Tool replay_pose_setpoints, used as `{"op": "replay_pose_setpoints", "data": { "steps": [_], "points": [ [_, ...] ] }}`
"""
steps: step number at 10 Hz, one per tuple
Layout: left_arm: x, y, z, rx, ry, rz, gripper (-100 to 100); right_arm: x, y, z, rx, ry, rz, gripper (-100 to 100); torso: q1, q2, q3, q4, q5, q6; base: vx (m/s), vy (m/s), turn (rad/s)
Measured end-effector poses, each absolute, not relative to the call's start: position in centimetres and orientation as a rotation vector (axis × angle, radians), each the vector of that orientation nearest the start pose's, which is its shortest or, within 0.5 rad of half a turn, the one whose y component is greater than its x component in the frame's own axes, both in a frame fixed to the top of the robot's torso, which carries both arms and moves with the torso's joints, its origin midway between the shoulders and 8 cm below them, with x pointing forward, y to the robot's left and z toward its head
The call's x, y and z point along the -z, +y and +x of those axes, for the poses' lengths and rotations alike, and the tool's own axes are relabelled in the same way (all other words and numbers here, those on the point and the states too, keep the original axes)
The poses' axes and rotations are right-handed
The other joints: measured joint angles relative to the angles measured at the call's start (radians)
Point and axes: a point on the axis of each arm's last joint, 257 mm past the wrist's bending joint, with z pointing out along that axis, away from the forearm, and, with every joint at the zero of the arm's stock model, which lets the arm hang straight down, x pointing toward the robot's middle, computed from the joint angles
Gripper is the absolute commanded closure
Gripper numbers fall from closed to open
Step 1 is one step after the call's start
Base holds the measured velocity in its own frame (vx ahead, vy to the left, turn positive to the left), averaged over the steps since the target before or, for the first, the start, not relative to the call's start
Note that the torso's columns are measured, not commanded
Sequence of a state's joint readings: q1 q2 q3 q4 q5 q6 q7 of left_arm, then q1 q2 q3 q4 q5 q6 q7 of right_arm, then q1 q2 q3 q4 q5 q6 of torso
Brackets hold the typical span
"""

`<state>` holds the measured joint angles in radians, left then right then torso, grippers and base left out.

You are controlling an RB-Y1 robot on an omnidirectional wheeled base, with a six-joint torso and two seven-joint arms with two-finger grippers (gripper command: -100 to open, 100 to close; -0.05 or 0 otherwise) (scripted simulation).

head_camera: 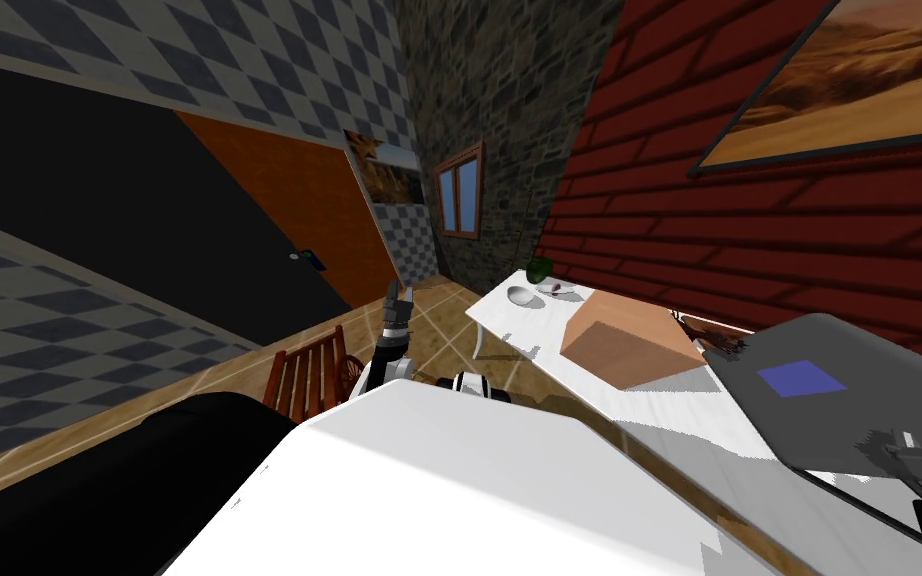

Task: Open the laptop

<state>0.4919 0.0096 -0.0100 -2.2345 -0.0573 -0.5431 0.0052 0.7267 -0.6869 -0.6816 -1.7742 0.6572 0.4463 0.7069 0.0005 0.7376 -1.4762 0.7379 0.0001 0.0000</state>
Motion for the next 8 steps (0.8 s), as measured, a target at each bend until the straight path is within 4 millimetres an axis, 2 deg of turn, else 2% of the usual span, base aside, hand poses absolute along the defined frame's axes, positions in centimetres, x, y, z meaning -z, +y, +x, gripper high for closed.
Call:
{"op": "replay_pose_setpoints", "data": {
  "steps": [3,8],
  "points": [
    [-1.45,26.73,34.79,1.288,0.65,-0.613,0,9.43,-78.07,17.51,1.411,1.736,0.264,-100,-0.005,0.006,0.004,0.002,-0.002,-0.001,-0.092,-0.057,0.198],
    [-1.45,26.74,34.78,1.288,0.65,-0.613,0,9.08,-78.22,16.79,1.467,1.741,0.333,-100,0.0,-0.002,-0.001,-0.001,0.0,0.0,-0.096,-0.049,0.148]
  ]
}}
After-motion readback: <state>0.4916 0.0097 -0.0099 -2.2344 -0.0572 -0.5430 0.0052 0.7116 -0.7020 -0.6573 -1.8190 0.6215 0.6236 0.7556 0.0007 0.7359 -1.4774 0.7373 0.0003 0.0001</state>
